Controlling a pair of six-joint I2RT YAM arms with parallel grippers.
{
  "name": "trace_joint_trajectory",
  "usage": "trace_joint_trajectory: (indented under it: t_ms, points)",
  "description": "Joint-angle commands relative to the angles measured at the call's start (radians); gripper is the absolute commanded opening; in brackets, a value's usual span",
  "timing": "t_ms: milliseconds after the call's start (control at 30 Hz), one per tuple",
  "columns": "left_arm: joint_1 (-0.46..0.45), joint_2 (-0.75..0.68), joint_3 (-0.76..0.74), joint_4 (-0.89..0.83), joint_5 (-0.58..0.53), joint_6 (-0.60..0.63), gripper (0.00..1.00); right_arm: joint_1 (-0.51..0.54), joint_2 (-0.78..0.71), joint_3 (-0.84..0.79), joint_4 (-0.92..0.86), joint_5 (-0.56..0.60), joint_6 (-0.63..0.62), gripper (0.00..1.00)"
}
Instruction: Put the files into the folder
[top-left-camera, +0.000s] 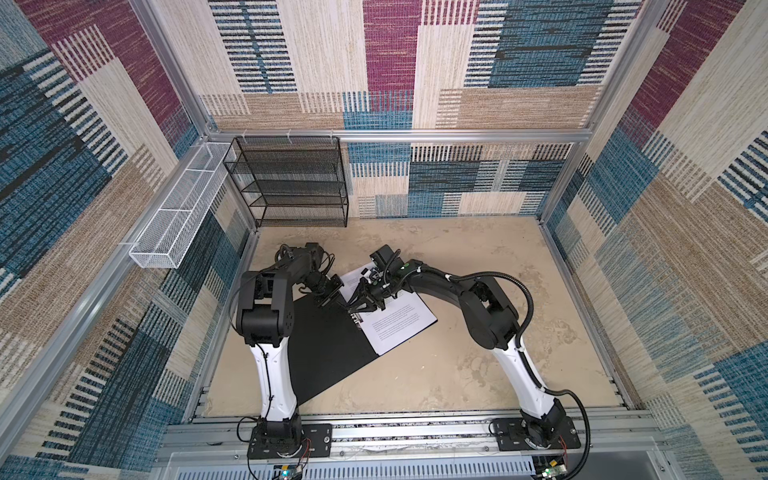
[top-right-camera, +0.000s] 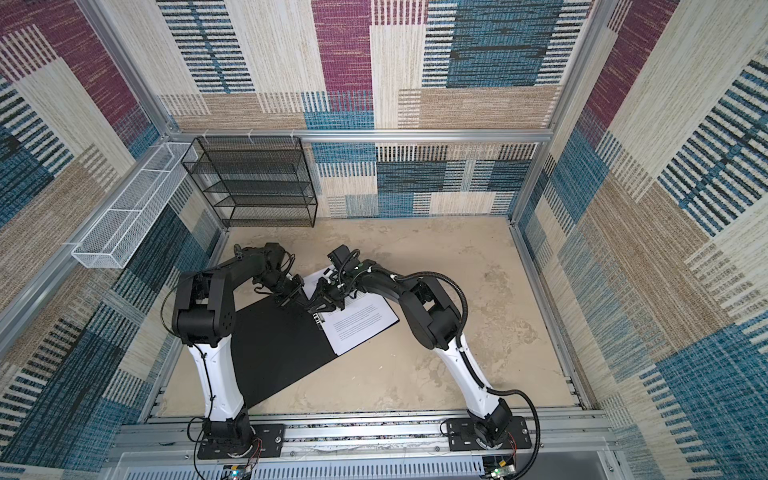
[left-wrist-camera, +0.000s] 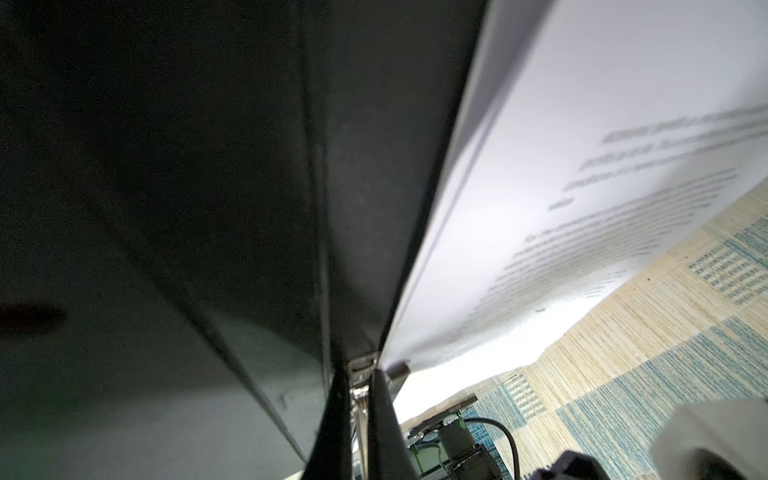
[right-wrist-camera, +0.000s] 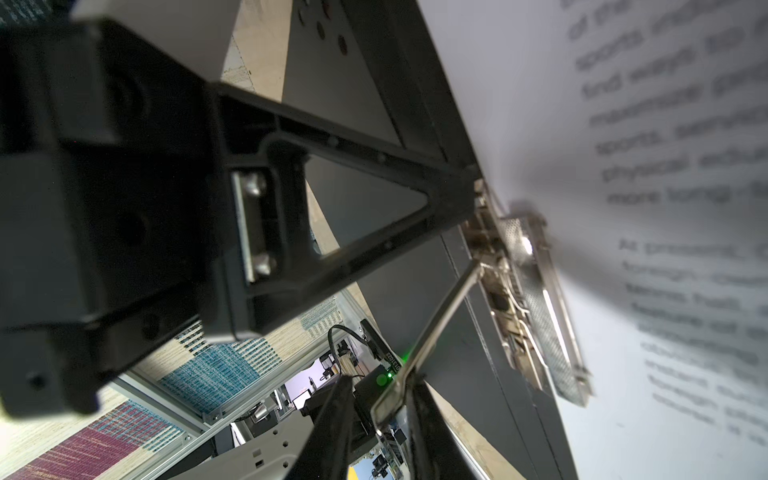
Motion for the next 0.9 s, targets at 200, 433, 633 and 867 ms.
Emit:
trace_joint_trajectory:
  t_ms: [200, 433, 633, 867]
  points:
    - [-0.004, 0.026, -0.011, 0.001, -0.136, 0.007, 0.0, -0.003, -0.001, -0.021, 0.016, -0.012, 0.01, 0.24]
    - [-0.004, 0.029, -0.01, 0.001, -0.138, 0.007, 0.0, -0.003, -0.014, -0.047, 0.021, -0.018, 0.005, 0.21]
    - [-0.004, 0.033, -0.008, 0.001, -0.143, 0.007, 0.0, -0.003, -0.028, -0.059, 0.024, -0.023, 0.002, 0.2]
    - [-0.004, 0.036, -0.01, 0.001, -0.145, 0.006, 0.0, -0.003, -0.04, -0.085, 0.042, -0.029, -0.001, 0.19]
